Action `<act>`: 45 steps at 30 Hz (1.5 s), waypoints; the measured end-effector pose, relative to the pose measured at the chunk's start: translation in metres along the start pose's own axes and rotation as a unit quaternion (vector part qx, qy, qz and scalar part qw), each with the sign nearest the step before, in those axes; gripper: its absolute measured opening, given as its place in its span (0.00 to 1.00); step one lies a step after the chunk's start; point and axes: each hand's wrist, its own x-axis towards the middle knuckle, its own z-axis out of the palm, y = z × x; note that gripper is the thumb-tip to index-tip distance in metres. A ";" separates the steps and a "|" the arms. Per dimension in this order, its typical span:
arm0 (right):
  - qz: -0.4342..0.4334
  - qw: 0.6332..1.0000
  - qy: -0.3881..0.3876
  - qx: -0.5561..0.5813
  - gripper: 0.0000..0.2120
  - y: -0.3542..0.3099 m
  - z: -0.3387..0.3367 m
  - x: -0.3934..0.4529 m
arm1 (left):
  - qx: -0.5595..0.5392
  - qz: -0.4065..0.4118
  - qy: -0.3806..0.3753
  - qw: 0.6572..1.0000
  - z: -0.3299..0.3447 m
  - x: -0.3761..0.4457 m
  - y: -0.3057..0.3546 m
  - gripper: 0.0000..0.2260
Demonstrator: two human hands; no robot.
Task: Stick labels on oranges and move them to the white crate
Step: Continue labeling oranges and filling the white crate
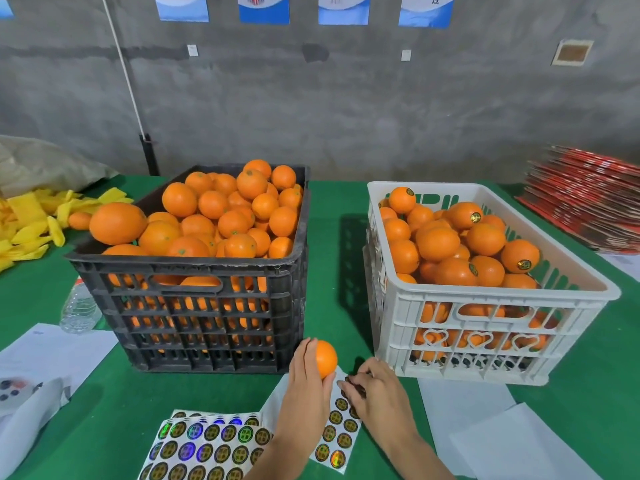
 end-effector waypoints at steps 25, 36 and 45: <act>0.203 0.946 -0.073 0.241 0.12 -0.005 -0.011 0.017 | -0.048 0.004 0.007 0.999 0.002 -0.001 -0.006 0.27; 0.239 0.929 0.003 0.281 0.11 -0.015 -0.017 0.012 | -0.064 0.005 0.003 0.998 0.001 0.000 -0.005 0.26; 0.015 0.964 0.221 0.144 0.12 -0.072 -0.072 0.032 | -0.167 0.061 0.105 0.978 -0.047 0.037 0.061 0.25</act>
